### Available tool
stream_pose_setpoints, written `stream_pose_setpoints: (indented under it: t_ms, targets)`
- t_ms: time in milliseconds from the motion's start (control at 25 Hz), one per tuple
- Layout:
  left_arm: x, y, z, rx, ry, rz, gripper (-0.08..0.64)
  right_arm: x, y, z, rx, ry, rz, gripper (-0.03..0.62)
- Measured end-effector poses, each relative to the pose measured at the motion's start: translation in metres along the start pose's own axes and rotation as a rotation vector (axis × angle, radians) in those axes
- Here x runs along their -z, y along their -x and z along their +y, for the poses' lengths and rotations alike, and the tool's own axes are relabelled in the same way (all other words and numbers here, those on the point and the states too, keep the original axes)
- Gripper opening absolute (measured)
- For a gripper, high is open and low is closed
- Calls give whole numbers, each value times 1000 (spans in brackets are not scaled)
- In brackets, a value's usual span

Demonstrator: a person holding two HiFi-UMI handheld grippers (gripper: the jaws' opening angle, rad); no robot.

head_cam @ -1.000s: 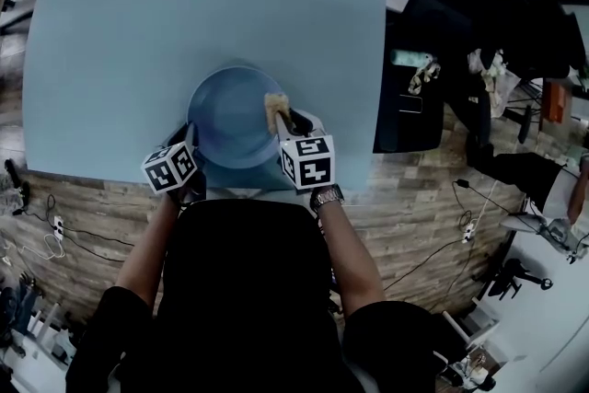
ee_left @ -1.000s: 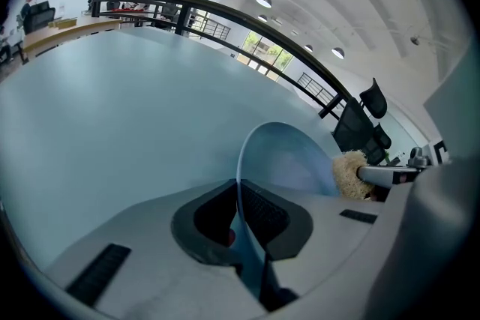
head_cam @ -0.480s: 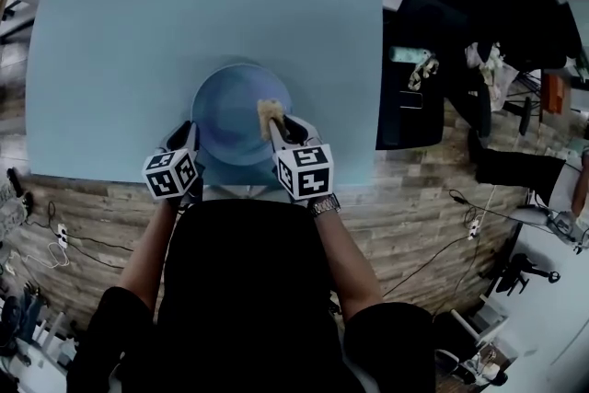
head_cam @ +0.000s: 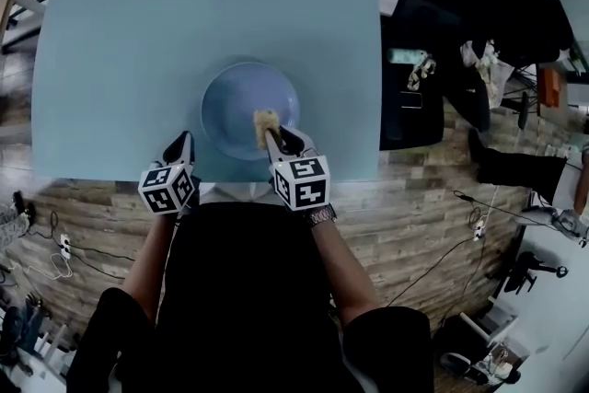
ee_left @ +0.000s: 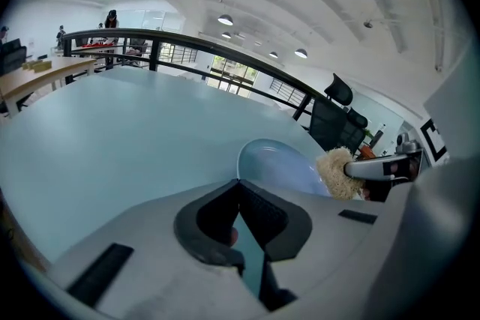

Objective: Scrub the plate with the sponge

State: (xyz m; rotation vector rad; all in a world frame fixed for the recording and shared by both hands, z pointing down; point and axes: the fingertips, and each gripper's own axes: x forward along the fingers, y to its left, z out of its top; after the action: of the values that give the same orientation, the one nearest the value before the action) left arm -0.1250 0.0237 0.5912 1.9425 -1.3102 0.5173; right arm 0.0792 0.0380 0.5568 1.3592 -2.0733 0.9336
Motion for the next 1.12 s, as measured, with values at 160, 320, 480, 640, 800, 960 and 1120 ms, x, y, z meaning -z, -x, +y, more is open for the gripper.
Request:
stream_pose_setpoints:
  t_ms: [160, 320, 480, 640, 800, 960, 1120]
  targets:
    - [-9, 18, -2, 18, -26, -42, 3, 2, 13, 11, 15, -8, -38, 72]
    - [-24, 43, -15, 46, -96, -109, 3, -2, 37, 19, 38, -32, -107, 72]
    - [-40, 59, -30, 68, -128, -172, 3, -10, 62, 21, 57, -57, -191, 72]
    - [-60, 75, -46, 95, -136, -245, 3, -26, 87, 28, 73, -25, -276, 72]
    - [-81, 97, -54, 107, -147, -311, 3, -48, 114, 42, 67, -28, -369, 72]
    - [-99, 124, -64, 116, -184, -377, 3, -71, 139, 57, 57, -20, -455, 72]
    - [-119, 152, -75, 129, -214, -454, 3, -95, 160, 73, 43, 12, -537, 72]
